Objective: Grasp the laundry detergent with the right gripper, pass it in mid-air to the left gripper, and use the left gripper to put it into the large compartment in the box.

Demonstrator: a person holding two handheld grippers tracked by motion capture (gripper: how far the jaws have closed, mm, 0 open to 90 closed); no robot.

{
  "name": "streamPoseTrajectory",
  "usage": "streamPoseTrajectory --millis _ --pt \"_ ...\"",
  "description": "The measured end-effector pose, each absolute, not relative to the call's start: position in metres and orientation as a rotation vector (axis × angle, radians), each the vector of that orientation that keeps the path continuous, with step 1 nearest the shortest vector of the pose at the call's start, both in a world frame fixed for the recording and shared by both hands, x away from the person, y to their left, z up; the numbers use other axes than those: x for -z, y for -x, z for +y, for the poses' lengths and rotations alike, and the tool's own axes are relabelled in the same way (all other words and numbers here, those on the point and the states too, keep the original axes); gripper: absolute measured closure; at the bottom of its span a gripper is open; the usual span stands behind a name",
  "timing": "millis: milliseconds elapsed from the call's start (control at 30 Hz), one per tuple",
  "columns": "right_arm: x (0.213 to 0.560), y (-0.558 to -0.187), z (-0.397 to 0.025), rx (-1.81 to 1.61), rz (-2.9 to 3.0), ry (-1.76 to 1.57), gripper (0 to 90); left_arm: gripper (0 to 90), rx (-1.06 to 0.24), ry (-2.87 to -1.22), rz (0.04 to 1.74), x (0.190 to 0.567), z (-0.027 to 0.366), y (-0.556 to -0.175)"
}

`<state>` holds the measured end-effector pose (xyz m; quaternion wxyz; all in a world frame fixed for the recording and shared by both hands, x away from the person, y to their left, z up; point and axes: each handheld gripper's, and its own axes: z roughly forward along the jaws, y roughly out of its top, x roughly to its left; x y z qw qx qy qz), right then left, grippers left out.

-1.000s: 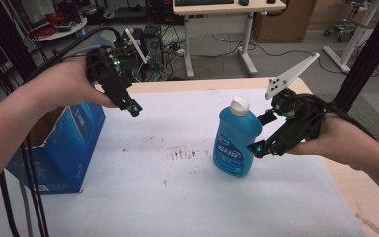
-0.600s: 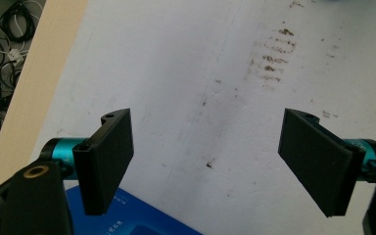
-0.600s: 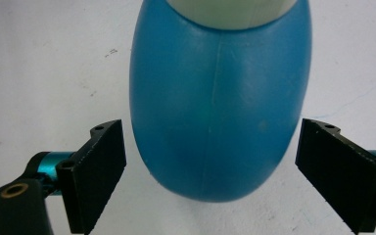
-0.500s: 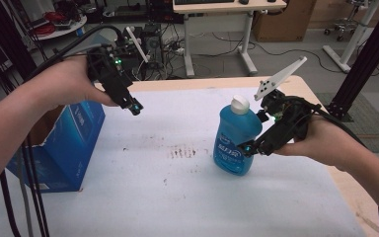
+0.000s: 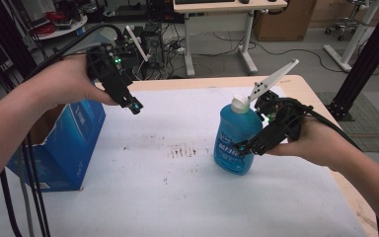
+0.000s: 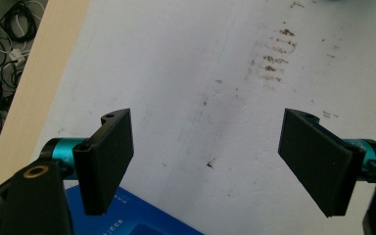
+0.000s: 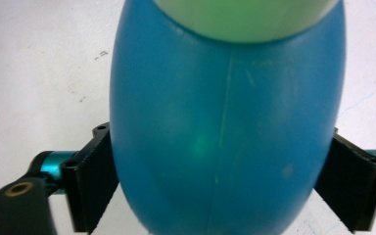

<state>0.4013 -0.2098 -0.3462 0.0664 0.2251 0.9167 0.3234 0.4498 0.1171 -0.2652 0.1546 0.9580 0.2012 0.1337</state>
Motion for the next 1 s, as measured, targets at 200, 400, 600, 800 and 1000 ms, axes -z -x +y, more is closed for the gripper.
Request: streamPoseTrajectory --millis 200,400,600,800,1000 --pt "0.3469 -0.4026 -0.2087 -0.988 2.763 -0.681 16.4 21.0 -0.381 -2.745 0.575 0.2651 0.1173 -0.4498" --pt "0.3479 -0.4019 -0.2071 -0.987 2.757 -0.671 17.2 21.0 -0.381 -2.740 0.579 0.2651 0.1173 -0.4495" --pt "0.3480 -0.4022 -0.2078 -0.994 2.750 -0.674 25.5 21.0 -0.382 -2.744 0.572 0.2651 0.1169 -0.4497" --pt "0.3481 -0.4025 -0.2095 -1.012 2.735 -0.678 30.0 21.0 -0.384 -2.746 0.573 0.2651 0.1166 -0.4495" --pt "0.3498 -0.4019 -0.2092 -1.008 2.728 -0.667 36.0 21.0 -0.378 -2.744 0.571 0.2648 0.1162 -0.4493"
